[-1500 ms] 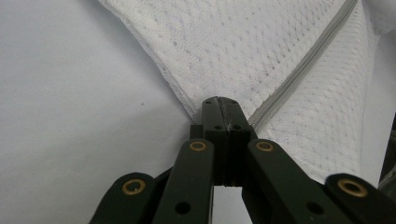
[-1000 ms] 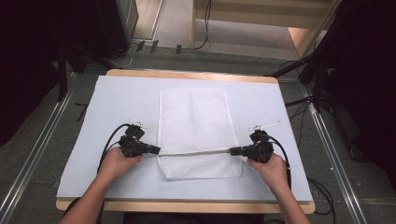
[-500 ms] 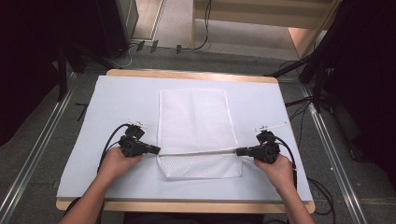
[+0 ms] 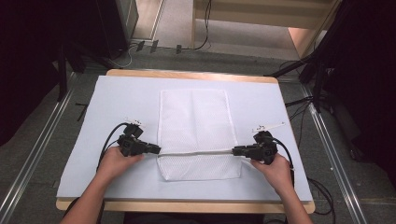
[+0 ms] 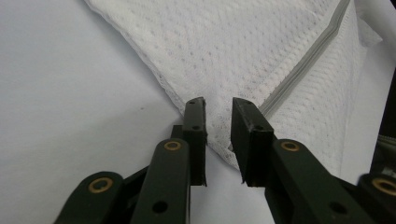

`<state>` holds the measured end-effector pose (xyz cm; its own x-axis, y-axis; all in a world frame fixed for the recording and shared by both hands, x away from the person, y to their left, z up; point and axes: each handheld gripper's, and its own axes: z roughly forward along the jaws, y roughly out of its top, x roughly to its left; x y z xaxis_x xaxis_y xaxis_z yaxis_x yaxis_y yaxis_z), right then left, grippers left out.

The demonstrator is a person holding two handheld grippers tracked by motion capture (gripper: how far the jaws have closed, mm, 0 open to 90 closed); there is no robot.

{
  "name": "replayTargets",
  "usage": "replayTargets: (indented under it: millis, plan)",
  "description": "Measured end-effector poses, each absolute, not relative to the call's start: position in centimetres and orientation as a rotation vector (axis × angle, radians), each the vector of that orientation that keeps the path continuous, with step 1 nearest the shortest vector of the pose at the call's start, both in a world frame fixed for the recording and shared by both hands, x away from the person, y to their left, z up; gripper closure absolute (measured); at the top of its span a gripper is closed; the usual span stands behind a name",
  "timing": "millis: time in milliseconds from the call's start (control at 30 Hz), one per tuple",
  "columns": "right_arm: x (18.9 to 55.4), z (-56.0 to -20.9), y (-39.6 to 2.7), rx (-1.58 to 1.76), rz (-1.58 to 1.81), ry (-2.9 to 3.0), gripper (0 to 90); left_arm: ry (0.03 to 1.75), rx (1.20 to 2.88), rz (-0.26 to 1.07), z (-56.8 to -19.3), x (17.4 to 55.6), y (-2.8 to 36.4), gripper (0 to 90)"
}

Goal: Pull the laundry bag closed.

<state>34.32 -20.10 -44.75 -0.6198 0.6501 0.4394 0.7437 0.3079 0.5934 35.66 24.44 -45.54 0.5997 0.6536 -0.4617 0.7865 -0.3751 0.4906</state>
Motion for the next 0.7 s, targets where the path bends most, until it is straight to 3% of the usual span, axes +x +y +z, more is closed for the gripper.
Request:
replayTargets:
  millis: [233,433,700]
  plan:
    - [34.0,-44.1,-21.3,-1.319,-1.306,-2.463,62.0,1.127,2.135,-0.182,-44.6,35.3,25.0,68.0]
    - [33.9,-43.9,-22.7,-1.344,-1.367,-2.504,54.5,1.136,2.156,-0.123,-44.1,35.1,25.1,61.9]
    - [33.8,-44.5,-25.0,-1.4,-1.443,-2.61,43.6,1.166,2.143,-0.067,-43.8,35.1,25.6,46.7]
